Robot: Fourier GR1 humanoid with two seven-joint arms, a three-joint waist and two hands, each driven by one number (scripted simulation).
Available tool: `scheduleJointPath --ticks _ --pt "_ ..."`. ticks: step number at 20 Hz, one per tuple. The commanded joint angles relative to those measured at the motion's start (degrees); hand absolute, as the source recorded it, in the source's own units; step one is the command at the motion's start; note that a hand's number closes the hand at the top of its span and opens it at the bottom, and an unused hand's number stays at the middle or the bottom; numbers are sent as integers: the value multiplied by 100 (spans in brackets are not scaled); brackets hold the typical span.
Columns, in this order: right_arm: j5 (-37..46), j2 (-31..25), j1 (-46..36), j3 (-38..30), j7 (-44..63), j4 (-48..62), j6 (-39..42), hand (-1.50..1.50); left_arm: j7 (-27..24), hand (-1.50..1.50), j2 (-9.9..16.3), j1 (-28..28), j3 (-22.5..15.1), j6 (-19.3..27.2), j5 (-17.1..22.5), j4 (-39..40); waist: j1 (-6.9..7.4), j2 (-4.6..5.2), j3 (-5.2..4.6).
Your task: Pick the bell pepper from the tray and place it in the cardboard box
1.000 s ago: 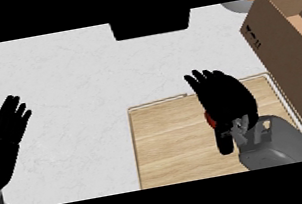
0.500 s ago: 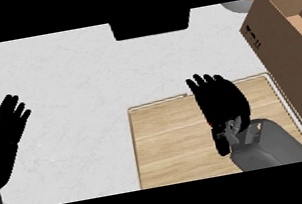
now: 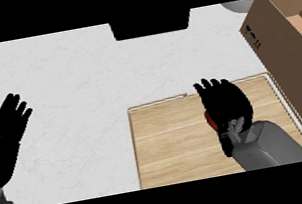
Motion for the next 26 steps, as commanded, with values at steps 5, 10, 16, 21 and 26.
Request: scheduleJointPath --ticks 5,10,16,21,26 --pt "431 235 -7 -166 -239 279 -115 -150 -143 0 -1 301 294 -515 9 -6 16 0 0" --pt "682 -38 -221 -354 -870 580 -304 150 223 0 -155 8 292 -219 -180 -143 8 1 1" --pt "837 16 -404 -332 -1537 910 -638 150 203 0 -358 -372 131 -95 -471 309 1 6 0" --pt "1133 59 -363 -437 -1747 960 -755 150 307 0 -375 -161 320 -200 -359 -183 7 1 1" --pt "904 635 -788 -1553 -926 1590 -1347 150 84 0 -351 4 285 -452 -314 -63 69 32 1"
